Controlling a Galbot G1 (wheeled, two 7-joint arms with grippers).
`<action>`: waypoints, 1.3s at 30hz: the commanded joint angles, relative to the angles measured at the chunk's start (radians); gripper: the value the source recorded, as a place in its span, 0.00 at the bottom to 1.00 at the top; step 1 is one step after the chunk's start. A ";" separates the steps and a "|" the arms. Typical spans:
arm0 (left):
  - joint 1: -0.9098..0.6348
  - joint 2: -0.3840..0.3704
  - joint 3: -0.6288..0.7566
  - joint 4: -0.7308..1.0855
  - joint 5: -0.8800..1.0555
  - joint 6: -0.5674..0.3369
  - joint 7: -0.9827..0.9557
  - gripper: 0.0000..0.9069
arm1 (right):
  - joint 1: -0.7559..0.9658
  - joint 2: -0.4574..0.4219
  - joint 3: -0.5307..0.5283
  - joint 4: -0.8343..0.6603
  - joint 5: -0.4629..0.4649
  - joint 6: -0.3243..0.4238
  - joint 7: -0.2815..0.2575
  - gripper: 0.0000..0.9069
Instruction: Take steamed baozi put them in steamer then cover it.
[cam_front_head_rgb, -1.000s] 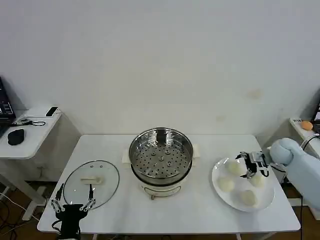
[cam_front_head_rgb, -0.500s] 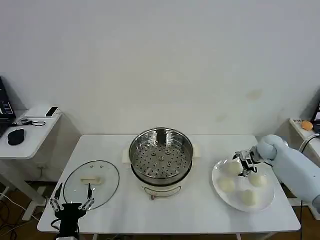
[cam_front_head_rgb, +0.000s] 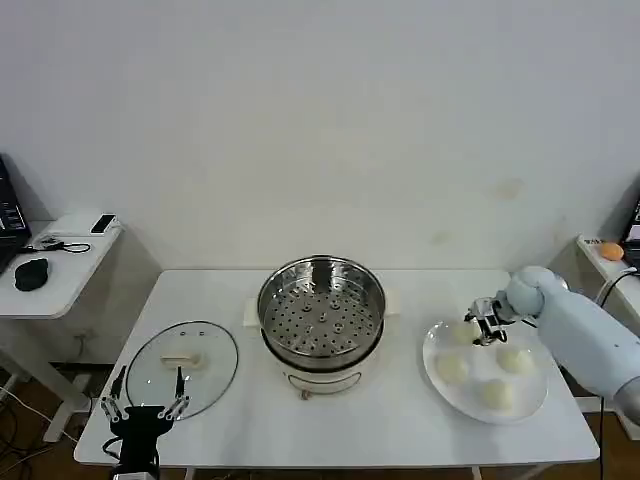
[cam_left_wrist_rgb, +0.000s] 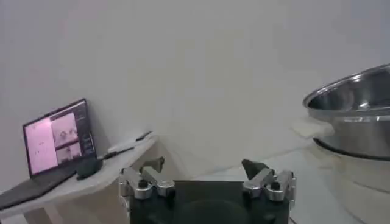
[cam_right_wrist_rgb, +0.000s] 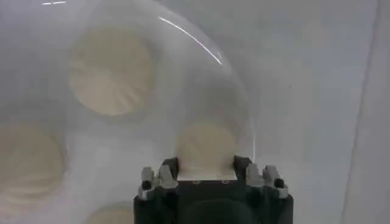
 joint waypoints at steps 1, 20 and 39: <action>0.001 0.000 0.001 -0.002 0.001 0.001 0.001 1.00 | 0.017 -0.024 -0.013 0.030 0.026 -0.001 -0.017 0.68; 0.011 0.002 0.002 0.000 0.004 -0.001 0.003 1.00 | 0.474 -0.092 -0.303 0.180 0.304 -0.004 -0.031 0.68; 0.052 -0.008 -0.003 -0.016 0.013 -0.006 0.001 1.00 | 0.758 0.286 -0.600 0.216 0.511 0.028 0.046 0.68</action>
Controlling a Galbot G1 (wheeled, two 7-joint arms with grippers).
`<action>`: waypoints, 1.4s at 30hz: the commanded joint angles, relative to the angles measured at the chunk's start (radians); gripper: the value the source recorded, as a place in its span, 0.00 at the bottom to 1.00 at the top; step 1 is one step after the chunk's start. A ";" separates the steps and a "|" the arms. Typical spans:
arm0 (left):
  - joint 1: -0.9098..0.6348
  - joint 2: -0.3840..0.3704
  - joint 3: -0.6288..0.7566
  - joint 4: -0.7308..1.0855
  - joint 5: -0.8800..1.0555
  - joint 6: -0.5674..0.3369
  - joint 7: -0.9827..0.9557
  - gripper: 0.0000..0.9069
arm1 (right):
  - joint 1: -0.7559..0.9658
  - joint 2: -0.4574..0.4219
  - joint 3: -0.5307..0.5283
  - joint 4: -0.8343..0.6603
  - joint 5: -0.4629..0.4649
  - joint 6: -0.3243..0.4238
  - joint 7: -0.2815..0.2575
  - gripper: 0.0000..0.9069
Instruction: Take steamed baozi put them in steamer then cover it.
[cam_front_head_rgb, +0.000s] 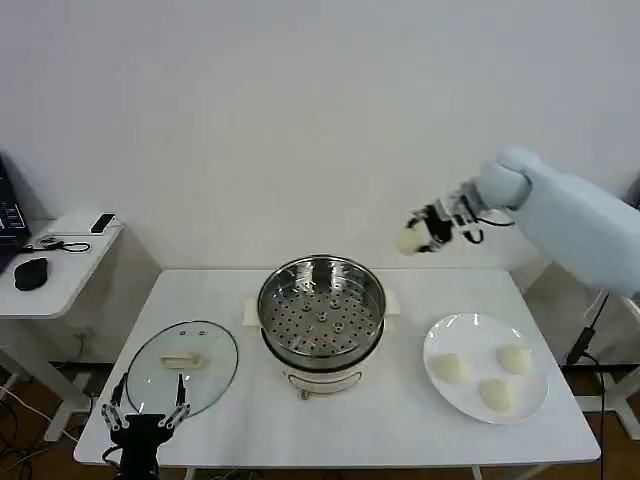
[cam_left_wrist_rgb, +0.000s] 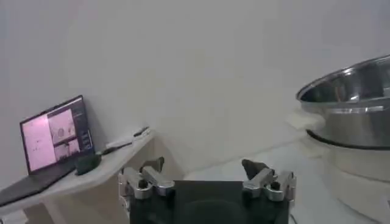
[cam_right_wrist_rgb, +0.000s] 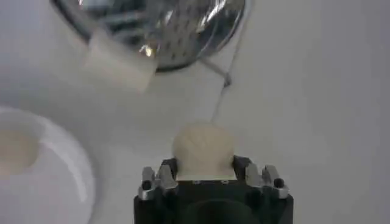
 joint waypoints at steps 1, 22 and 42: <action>0.007 0.000 -0.003 -0.004 0.000 -0.001 -0.001 1.00 | 0.102 0.130 -0.114 0.022 0.076 0.009 0.016 0.68; 0.020 -0.010 -0.034 0.004 -0.005 -0.005 -0.002 1.00 | -0.100 0.322 -0.149 -0.177 -0.307 0.322 0.101 0.68; 0.015 -0.012 -0.049 0.015 -0.011 -0.007 -0.003 1.00 | -0.153 0.421 -0.083 -0.330 -0.454 0.474 0.184 0.69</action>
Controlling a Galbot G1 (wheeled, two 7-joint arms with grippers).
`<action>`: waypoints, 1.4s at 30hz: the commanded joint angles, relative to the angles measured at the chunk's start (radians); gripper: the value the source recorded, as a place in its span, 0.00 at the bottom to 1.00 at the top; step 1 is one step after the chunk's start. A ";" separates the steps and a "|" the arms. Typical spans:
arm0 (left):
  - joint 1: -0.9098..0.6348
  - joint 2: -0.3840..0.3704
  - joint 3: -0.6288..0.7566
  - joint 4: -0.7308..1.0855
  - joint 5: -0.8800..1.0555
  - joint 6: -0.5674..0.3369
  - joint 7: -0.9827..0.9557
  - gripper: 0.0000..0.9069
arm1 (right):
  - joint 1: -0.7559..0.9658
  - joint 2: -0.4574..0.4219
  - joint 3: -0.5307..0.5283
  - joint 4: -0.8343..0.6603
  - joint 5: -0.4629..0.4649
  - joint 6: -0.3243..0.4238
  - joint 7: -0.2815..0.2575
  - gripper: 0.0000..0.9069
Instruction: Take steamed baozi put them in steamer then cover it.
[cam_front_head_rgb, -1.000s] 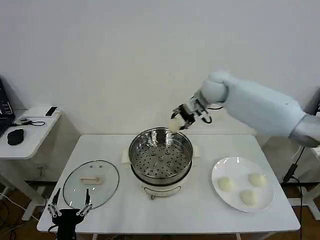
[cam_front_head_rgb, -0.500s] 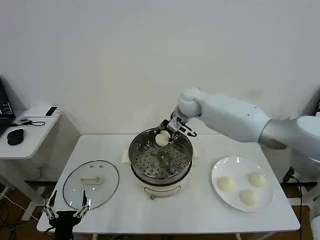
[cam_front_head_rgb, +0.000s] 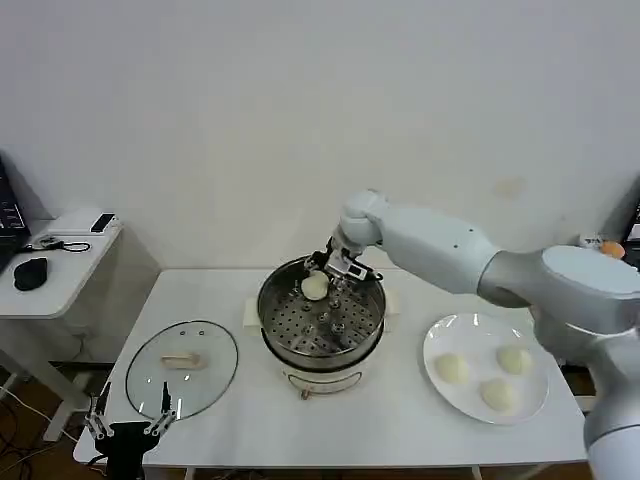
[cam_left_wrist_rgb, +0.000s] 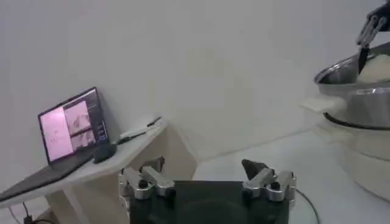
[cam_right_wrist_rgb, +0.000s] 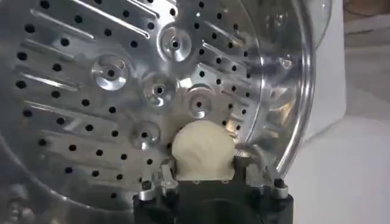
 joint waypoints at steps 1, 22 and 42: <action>0.001 0.000 0.000 0.000 0.000 0.000 -0.001 1.00 | -0.014 0.033 0.017 -0.060 -0.064 0.055 0.022 0.88; -0.002 0.010 0.018 -0.002 -0.002 0.001 0.000 1.00 | 0.186 -0.237 -0.053 0.297 0.282 -0.123 -0.058 1.00; -0.038 0.054 0.066 -0.039 -0.011 0.019 0.011 1.00 | 0.096 -0.879 0.037 0.547 0.316 -0.472 -0.036 1.00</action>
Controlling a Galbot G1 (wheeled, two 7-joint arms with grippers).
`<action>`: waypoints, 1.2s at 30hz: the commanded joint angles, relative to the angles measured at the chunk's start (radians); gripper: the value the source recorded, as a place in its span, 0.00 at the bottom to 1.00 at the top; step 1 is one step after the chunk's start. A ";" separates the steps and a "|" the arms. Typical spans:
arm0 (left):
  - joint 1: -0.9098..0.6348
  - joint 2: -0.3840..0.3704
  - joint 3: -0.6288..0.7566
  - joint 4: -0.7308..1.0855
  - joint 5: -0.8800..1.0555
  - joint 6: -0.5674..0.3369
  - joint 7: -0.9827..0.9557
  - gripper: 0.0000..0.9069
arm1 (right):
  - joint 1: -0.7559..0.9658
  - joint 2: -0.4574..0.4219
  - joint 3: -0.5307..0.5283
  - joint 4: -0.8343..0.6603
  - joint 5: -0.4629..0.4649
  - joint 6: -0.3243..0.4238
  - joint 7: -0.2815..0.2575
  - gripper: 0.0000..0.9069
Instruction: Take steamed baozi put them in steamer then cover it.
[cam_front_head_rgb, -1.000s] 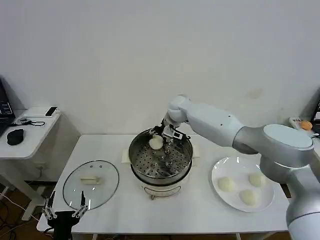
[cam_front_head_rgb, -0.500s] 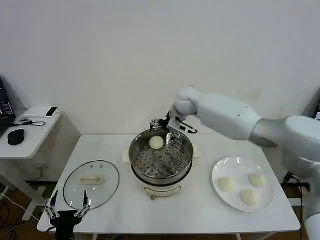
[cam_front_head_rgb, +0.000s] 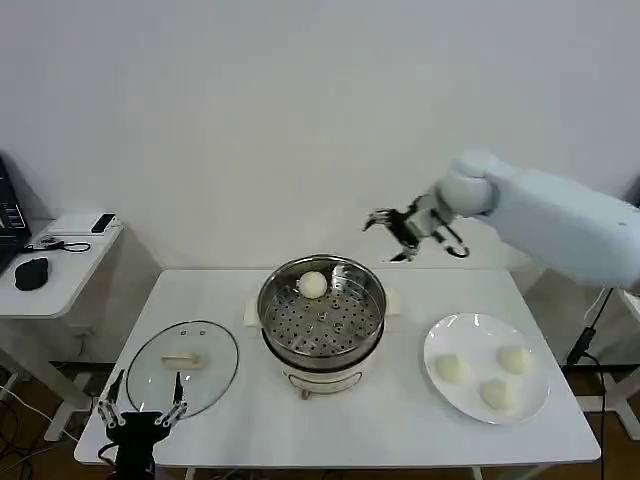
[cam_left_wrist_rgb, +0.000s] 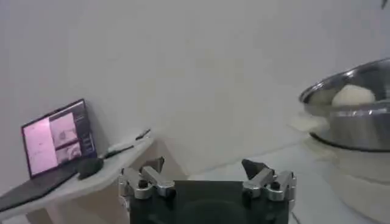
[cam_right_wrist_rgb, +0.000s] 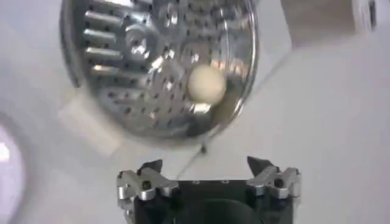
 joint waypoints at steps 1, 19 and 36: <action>-0.015 0.006 0.018 -0.011 0.000 0.005 0.002 1.00 | -0.064 -0.243 0.023 0.095 0.011 -0.123 0.001 1.00; -0.012 0.001 0.038 0.001 0.018 0.010 0.007 1.00 | -0.447 -0.297 0.169 0.136 0.019 -0.203 -0.079 1.00; -0.008 -0.008 0.017 0.018 0.019 0.012 0.012 1.00 | -0.543 -0.147 0.197 0.024 0.024 -0.211 -0.082 1.00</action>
